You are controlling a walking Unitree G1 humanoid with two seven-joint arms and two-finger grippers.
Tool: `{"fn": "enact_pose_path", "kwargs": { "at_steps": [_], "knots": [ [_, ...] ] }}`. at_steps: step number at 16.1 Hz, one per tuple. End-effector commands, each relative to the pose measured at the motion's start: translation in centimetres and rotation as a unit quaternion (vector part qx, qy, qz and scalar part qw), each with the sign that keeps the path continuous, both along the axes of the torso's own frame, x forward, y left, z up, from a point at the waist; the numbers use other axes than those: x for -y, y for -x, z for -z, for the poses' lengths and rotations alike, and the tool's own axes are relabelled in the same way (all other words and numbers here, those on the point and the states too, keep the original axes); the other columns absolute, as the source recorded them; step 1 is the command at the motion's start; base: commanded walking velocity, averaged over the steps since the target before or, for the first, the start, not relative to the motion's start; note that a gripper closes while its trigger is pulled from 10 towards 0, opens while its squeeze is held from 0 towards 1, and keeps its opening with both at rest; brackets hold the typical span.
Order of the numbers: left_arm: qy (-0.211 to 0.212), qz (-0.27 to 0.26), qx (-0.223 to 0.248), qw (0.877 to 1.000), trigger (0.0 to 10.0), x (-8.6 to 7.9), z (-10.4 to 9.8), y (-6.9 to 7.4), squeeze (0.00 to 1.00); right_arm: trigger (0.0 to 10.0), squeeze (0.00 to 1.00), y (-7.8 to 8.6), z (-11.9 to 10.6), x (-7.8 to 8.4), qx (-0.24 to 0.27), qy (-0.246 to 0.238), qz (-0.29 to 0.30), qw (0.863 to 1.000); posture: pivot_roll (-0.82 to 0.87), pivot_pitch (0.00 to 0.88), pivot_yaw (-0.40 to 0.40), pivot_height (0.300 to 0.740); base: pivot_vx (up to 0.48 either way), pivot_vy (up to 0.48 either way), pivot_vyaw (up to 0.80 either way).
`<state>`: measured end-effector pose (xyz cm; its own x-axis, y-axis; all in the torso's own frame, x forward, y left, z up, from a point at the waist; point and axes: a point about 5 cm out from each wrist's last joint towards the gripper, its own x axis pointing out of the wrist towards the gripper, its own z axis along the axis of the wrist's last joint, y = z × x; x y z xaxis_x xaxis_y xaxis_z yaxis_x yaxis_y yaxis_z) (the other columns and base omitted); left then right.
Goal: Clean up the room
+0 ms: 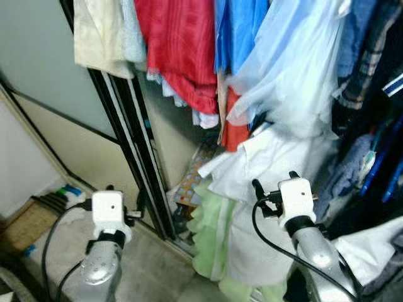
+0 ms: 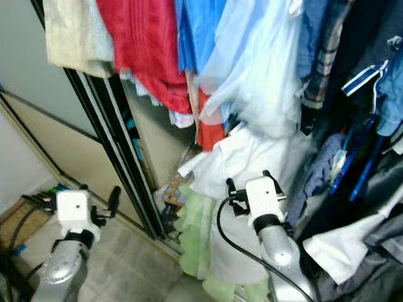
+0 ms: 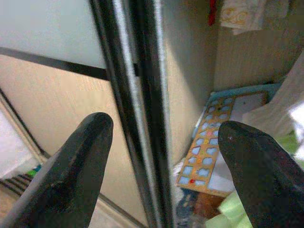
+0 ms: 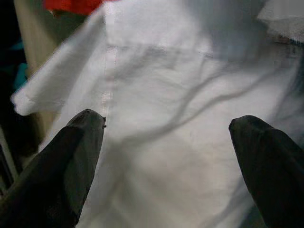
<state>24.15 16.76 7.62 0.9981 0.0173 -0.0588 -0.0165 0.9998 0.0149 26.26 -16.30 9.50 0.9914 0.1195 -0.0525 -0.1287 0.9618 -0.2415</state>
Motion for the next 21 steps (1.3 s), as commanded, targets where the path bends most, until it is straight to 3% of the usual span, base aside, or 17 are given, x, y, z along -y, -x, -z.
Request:
{"fn": "enact_pose_path", "kwargs": {
  "at_steps": [1,5,8,10,13,21],
  "knots": [
    [-0.005,-0.012,0.003,1.0,10.0,-0.3,-0.1,0.3,0.0,10.0,0.0,-0.2,0.0,-0.3,-0.003,-0.001,-0.014,1.0,-0.15,0.0,0.031,0.74,0.0,0.0,0.0],
    [-0.002,-0.062,0.01,0.998,10.0,-0.5,-0.1,1.6,0.0,10.0,0.0,-1.8,-0.5,-1.8,-0.004,0.006,-0.078,0.997,-0.08,0.0,-0.054,0.74,0.0,0.0,0.0],
    [-0.006,-0.077,0.017,0.997,10.0,-0.9,-0.5,2.2,0.0,10.0,0.0,-2.8,-0.9,-2.6,0.003,0.004,-0.091,0.996,-0.05,0.0,-0.058,0.74,0.0,0.0,0.0],
    [-0.013,-0.074,0.014,0.997,10.0,-1.1,-0.4,2.2,0.0,10.0,0.0,-2.4,-0.5,-3.0,0.0,-0.002,-0.087,0.996,-0.06,0.0,-0.04,0.74,0.0,0.0,0.0],
    [-0.018,-0.057,0.009,0.998,10.0,-0.7,-0.2,2.0,0.0,10.0,0.0,-1.7,0.1,-3.1,-0.002,0.001,-0.09,0.996,-0.08,0.0,-0.015,0.74,0.0,0.0,0.0],
    [-0.022,-0.044,0.013,0.999,10.0,-0.7,-0.4,0.5,0.0,10.0,0.0,-1.9,-0.1,-2.7,0.013,0.009,-0.081,0.997,-0.11,0.0,0.023,0.74,0.0,0.0,0.8]
  ]
}}
